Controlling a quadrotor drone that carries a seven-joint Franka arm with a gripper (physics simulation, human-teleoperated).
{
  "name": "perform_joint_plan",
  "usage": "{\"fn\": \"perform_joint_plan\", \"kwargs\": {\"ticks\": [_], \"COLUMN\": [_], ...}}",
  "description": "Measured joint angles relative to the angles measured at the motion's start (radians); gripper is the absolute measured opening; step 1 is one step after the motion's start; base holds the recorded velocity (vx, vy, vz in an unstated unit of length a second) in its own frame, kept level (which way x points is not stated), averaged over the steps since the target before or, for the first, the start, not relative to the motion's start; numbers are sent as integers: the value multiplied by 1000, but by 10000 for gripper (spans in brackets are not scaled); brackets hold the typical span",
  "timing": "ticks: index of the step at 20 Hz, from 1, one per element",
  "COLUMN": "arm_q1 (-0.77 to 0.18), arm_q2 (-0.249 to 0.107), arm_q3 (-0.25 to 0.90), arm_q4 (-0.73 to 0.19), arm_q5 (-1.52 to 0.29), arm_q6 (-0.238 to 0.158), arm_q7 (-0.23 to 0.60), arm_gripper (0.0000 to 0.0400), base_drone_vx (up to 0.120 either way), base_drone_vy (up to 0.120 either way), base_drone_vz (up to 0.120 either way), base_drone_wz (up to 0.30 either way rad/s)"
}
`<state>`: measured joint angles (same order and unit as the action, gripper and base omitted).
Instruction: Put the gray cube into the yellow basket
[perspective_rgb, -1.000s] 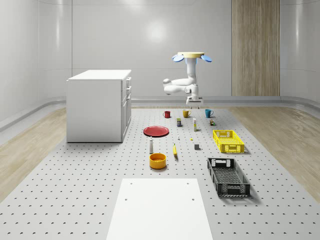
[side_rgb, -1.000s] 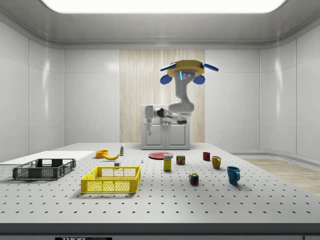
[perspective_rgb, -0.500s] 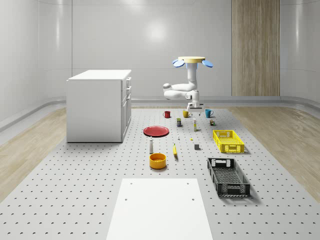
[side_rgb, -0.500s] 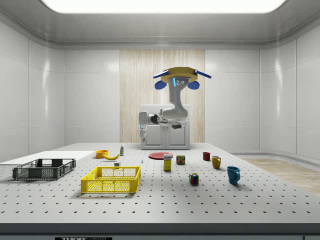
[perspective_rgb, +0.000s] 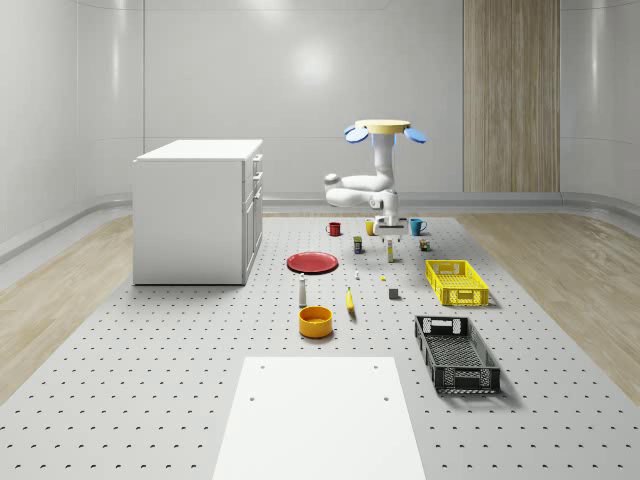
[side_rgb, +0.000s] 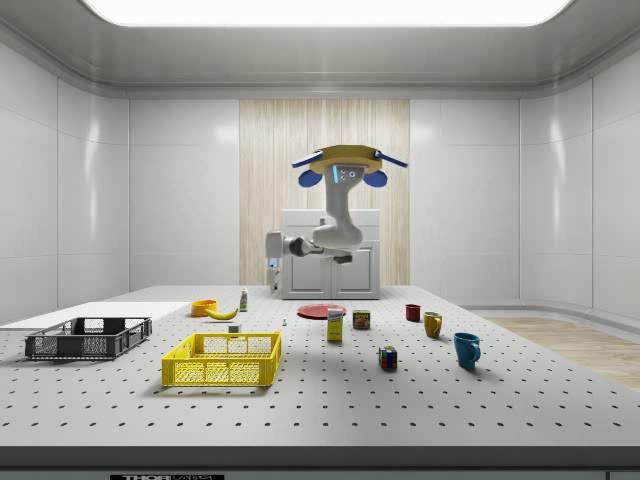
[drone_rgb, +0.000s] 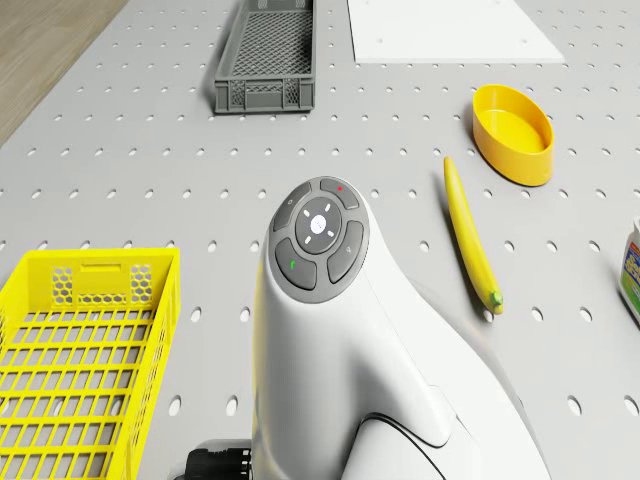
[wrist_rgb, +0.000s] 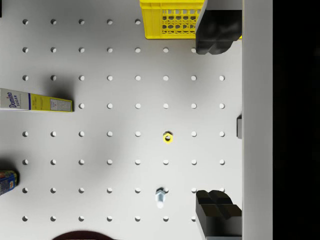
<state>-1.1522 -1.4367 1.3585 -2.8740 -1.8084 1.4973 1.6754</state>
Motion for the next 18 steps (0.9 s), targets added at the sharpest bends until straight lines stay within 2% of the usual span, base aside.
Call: {"fn": "perform_joint_plan", "kwargs": {"ticks": [15, 18], "arm_q1": [-7, -8], "arm_q2": [-31, -36], "arm_q3": [5, 6], "arm_q4": [1, 2], "arm_q5": [13, 15], "arm_q6": [29, 34], "arm_q7": [6, 7], "arm_gripper": [400, 400], "base_drone_vx": [120, 120], "base_drone_vy": [0, -107], "base_drone_vz": [-120, -67], "base_drone_wz": [0, 0]}}
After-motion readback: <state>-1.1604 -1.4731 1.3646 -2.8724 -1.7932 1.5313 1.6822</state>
